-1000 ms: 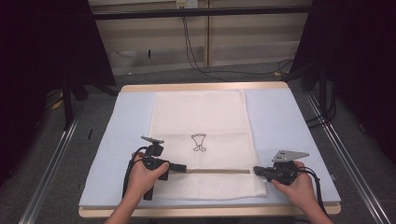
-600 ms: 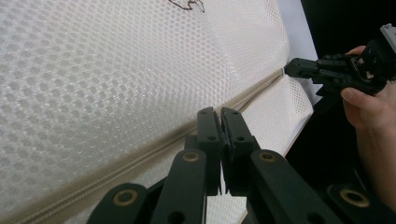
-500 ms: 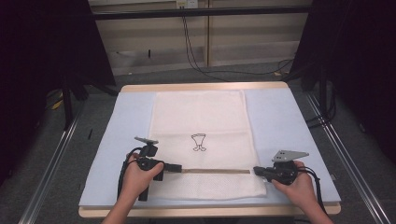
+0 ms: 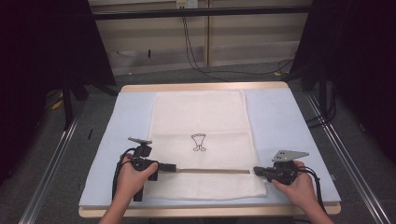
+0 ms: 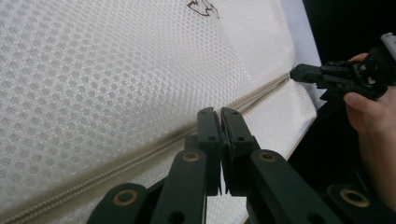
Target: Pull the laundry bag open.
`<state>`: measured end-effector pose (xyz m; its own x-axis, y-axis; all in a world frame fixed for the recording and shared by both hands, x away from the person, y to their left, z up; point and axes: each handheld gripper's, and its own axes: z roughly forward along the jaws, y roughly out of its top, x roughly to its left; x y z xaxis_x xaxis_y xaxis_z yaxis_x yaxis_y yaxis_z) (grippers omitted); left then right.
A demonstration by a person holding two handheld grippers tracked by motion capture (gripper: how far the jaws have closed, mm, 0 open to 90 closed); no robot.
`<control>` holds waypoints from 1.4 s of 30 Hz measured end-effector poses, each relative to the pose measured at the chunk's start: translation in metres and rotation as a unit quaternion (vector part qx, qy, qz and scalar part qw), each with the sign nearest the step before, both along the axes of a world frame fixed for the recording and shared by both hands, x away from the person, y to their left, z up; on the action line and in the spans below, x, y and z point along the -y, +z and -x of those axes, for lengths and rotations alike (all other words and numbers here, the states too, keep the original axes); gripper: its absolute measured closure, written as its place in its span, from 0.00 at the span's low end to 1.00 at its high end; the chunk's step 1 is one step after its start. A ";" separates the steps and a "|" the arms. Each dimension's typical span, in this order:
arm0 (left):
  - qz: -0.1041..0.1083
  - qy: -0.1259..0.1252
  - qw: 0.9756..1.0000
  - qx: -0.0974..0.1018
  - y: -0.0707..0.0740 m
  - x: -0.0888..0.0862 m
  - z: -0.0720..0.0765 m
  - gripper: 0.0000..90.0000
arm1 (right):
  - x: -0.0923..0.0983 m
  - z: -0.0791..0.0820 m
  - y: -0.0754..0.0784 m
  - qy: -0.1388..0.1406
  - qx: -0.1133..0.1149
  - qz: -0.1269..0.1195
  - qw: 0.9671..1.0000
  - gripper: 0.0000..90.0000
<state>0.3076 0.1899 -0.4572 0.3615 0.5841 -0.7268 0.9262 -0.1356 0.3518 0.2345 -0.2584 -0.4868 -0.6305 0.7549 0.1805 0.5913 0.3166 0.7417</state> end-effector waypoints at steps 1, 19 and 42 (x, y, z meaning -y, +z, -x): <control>-0.008 0.000 1.000 0.005 0.000 -0.001 0.000 0.97 | 0.000 0.000 0.000 0.000 0.000 0.000 1.000 1.00; 0.000 0.016 1.000 -0.003 0.000 -0.027 0.001 0.97 | 0.001 0.000 -0.001 0.001 0.000 -0.005 1.000 1.00; 0.004 0.039 0.999 0.001 0.006 -0.059 0.002 0.97 | 0.001 0.000 -0.001 -0.002 -0.004 -0.007 1.000 1.00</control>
<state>0.3053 0.2488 -0.4515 0.3173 0.6037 -0.7314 0.9331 -0.0608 0.3546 0.2348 -0.2590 -0.4874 -0.6252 0.7553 0.1965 0.5989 0.3028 0.7414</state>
